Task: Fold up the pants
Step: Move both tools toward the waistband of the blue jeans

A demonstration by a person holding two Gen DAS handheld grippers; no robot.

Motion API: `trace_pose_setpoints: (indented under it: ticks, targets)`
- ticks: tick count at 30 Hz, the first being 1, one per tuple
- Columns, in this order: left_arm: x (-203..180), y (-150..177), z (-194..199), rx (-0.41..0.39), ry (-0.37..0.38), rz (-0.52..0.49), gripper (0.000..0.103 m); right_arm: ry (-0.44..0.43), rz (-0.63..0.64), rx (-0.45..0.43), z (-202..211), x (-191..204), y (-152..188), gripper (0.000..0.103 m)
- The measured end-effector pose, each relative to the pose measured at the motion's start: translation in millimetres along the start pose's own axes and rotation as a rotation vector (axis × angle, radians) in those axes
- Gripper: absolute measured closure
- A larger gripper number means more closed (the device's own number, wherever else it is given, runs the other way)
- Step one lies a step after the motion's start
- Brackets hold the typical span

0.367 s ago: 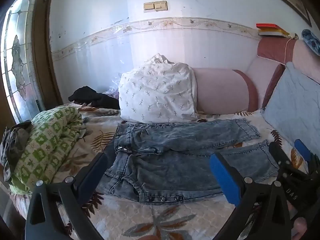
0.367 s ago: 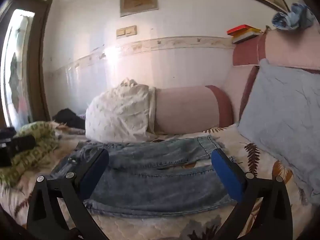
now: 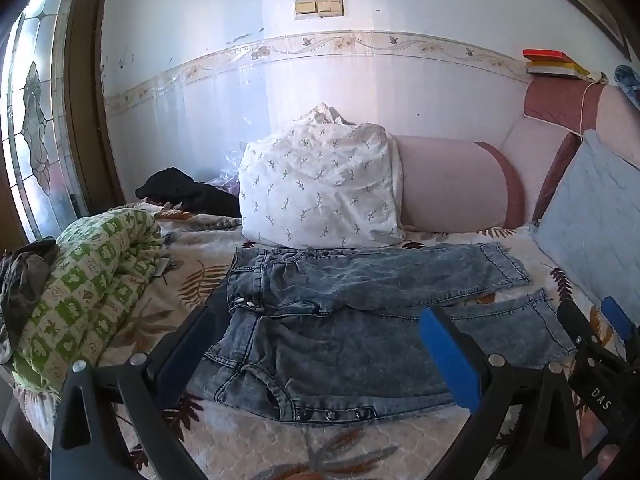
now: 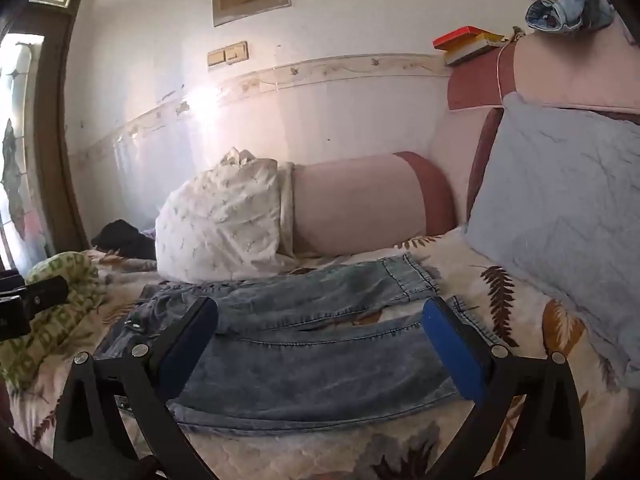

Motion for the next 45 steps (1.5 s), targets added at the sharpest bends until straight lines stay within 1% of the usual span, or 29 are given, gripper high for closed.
trace_pose_setpoints:
  ticks: [2, 3, 6, 24, 39, 45]
  targets:
    - [3, 0, -4, 0.002, -0.001, 0.005, 0.000, 0.006, 0.011, 0.005, 18, 29, 11, 0.000]
    - [4, 0, -6, 0.003, 0.000, 0.007, 0.000, 0.001, 0.002, 0.002, 15, 22, 18, 0.000]
    - [8, 0, -6, 0.004, 0.000, 0.007, 0.000, 0.006, 0.028, 0.002, 15, 27, 23, 0.000]
    - [43, 9, -28, 0.035, -0.018, 0.047, 0.000, 0.023, 0.053, 0.037, -1, 31, 33, 0.000]
    - [49, 12, -32, 0.041, -0.022, 0.046, 0.000, 0.039, 0.052, 0.059, -7, 29, 38, 0.000]
    - [56, 17, -43, 0.053, -0.028, 0.035, 0.000, 0.044, 0.053, 0.066, -9, 27, 40, 0.000]
Point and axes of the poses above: each gripper's, at about its wrist camera, not at the fingertips, and z roughly against the way its jaws point, x to its left, y to its underside, the point moved 8 cm from there along -z, roughly the way its jaws point, and after that the axes turned 11 degrees about y, right-handed, at the moved point
